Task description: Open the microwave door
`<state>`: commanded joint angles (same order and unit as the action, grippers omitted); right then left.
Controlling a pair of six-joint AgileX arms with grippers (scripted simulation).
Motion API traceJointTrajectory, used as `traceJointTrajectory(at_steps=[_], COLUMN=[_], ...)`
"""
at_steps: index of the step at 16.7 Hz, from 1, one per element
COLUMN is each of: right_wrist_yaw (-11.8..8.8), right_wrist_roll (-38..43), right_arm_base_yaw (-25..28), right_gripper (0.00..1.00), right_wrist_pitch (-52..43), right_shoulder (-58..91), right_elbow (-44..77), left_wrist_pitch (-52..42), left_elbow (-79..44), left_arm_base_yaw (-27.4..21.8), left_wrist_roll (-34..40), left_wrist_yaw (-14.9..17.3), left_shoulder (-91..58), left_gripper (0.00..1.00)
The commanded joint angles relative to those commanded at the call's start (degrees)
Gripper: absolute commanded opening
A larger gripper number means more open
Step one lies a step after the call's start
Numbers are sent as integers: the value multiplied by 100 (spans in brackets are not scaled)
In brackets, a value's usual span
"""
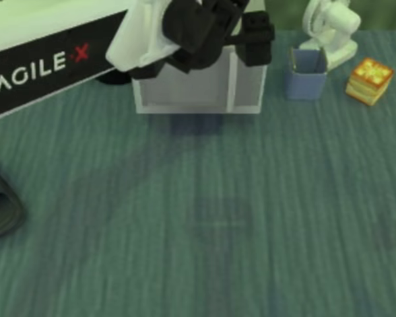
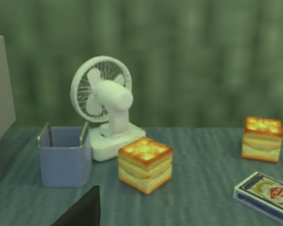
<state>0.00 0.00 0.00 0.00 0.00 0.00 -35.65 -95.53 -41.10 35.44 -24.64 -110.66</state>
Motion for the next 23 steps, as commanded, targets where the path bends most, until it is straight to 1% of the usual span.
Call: traceJointTrajectory(at_steps=[4,9,12,18,22,23], right_wrist_yaw=[0,0,0,0,0,0], right_wrist_roll=[0,0,0,0,0,0], right_arm_base_yaw=[0,0,0,0,0,0], right_gripper=[100,100,100,100,100,100], right_wrist_pitch=[0,0,0,0,0,0], right_shoulder=[0,0,0,0,0,0], right_elbow=[0,0,0,0,0,0], left_wrist_pitch=[-386,-438,-338,413,439,439], left_elbow=[-702,-774,-814,-1188,-1198,-1198], left_arm_base_yaw=[-352,-395,-339,17,32,32], left_wrist_roll=[272,303,248,-91,-105,-105], left_wrist_yaw=[-206,-231,-199,9,18,18], left_shoulder=[-944,-1054,-1149,-2152,-2178,-2178], left_gripper=[100,100,100,100,100,92])
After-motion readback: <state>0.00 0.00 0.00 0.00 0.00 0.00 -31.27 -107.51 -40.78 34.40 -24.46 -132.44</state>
